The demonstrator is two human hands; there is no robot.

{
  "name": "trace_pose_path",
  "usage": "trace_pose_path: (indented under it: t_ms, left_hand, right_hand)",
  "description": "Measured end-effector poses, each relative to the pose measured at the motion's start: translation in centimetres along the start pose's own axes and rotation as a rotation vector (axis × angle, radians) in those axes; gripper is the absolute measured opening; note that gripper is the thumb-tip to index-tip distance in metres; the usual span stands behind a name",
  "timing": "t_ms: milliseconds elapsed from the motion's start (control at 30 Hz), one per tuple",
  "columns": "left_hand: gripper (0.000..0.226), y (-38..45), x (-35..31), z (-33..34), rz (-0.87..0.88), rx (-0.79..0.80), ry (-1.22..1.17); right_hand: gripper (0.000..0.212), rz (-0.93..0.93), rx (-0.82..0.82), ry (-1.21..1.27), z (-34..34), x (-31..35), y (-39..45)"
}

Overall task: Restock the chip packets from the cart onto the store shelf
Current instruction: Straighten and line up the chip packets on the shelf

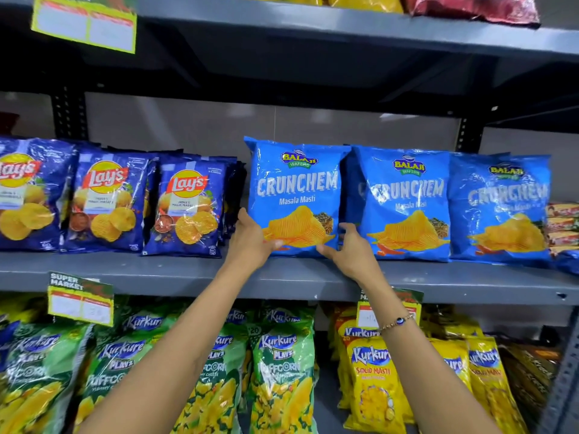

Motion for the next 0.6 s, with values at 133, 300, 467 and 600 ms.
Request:
trace_pose_path:
  t_ms: [133,300,467,600]
  left_hand:
    - [0.086,0.2,0.1,-0.1,0.073,-0.005,-0.005]
    - [0.083,0.2,0.6,-0.1,0.116,0.007,0.010]
    - [0.094,-0.5,1.0,-0.9,0.117,0.005,0.025]
    - [0.073,-1.3,1.8,-4.5,0.217,-0.118,0.015]
  right_hand:
    - [0.063,0.030,-0.076,0.035,0.1,-0.5,0.0]
    - [0.064,0.046,-0.078,0.018,0.0,-0.6,0.1]
    - [0.060,0.020,-0.221,-0.030,-0.1,0.9,-0.8]
    - [0.030,-0.128,-0.325,0.068,0.7,5.3,-1.9]
Point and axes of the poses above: each hand's wrist, its own y-axis towards the middle knuckle, its own z-axis out of the palm, x = y × z, the point moved 2 cm from there along y, towards the middle knuckle, and after that the axes turned 15 degrees about -y, right-handed, at the moved point
